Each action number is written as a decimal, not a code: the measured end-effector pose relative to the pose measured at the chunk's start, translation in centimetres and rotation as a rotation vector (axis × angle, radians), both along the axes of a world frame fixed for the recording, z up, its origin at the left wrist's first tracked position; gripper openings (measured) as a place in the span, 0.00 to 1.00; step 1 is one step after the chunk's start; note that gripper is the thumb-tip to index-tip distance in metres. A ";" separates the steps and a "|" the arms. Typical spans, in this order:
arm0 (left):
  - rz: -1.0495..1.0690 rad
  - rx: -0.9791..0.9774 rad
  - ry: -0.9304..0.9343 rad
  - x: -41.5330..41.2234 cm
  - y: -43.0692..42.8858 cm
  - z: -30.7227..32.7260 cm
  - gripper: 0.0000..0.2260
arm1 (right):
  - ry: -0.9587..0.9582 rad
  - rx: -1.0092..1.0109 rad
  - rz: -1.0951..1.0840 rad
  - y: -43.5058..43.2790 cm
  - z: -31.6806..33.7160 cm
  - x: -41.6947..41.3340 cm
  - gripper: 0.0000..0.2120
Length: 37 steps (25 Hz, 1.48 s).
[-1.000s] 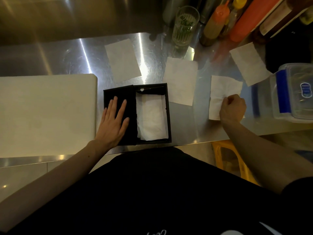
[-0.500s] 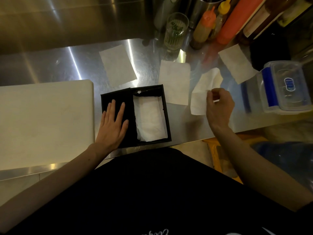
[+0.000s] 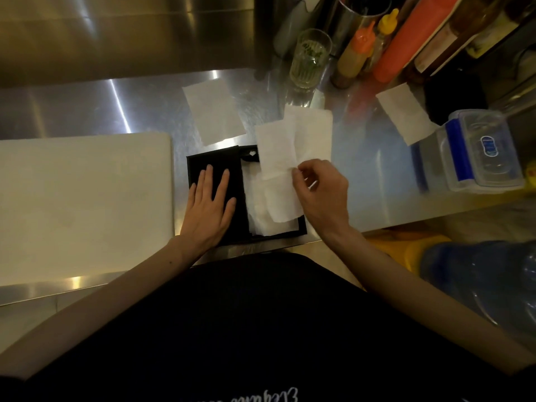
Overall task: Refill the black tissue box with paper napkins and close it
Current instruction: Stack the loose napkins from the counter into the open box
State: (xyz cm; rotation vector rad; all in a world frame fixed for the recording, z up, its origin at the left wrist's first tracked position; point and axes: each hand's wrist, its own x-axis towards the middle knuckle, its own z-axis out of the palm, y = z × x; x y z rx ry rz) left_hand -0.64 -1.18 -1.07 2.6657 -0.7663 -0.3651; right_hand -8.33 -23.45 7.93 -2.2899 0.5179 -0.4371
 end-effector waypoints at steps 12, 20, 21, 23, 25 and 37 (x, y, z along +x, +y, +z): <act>-0.011 -0.006 -0.005 0.1 0.0 -0.1 0.28 | 0.535 -0.301 0.170 3.2 -5.0 1.5 0.20; -0.017 -0.008 -0.021 0.1 0.0 0.0 0.28 | 0.395 -0.531 0.252 3.8 -5.1 2.1 0.17; -0.017 -0.012 -0.020 0.1 0.0 0.0 0.28 | 0.363 -0.557 0.302 3.9 -5.3 2.2 0.21; -0.020 -0.015 -0.013 0.1 0.0 0.0 0.28 | 0.422 -0.536 0.427 4.1 -6.0 2.4 0.26; -0.023 -0.012 -0.014 0.1 0.0 0.1 0.28 | 0.579 -0.510 0.508 4.0 -6.8 2.8 0.30; -0.017 0.046 0.008 0.2 0.1 0.4 0.29 | 0.881 -0.443 0.618 3.9 -9.3 3.3 0.36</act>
